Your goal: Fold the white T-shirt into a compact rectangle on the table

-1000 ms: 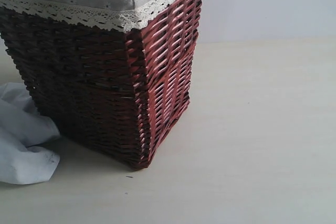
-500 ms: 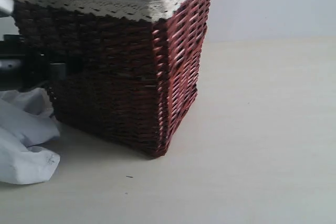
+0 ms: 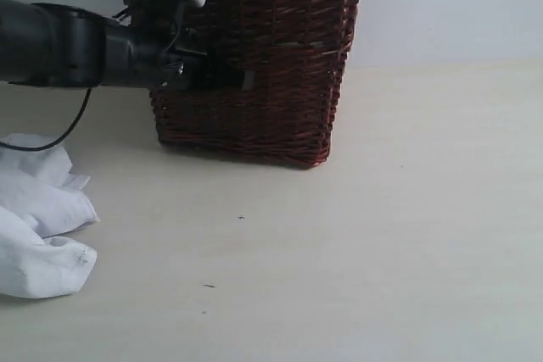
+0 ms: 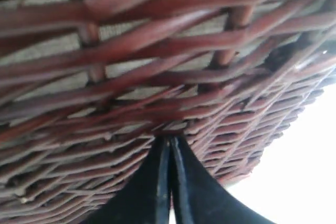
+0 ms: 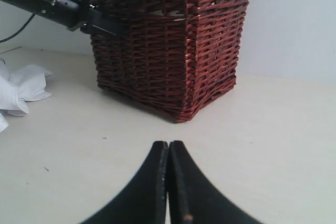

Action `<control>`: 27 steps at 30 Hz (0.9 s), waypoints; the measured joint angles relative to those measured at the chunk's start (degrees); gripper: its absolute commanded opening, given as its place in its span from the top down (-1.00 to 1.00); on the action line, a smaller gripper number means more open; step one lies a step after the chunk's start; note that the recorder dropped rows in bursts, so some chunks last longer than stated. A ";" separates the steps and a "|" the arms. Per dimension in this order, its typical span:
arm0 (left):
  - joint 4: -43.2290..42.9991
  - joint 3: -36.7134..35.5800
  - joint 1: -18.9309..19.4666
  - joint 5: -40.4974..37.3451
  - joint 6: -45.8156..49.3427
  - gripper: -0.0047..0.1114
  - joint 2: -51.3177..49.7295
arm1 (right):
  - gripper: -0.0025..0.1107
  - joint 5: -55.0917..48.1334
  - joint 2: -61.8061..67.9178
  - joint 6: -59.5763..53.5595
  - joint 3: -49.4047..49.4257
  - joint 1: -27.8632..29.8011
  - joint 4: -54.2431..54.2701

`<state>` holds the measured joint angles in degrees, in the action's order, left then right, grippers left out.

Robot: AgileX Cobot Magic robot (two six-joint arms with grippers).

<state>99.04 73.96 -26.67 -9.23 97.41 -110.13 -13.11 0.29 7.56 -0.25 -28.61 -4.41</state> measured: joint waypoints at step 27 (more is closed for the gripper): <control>-6.76 -22.86 1.40 35.36 7.05 0.92 30.47 | 0.96 0.00 0.00 0.00 0.00 0.00 0.00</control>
<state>92.28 51.10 -25.28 26.13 104.46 -79.65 -13.11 0.29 7.56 -0.25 -28.61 -4.41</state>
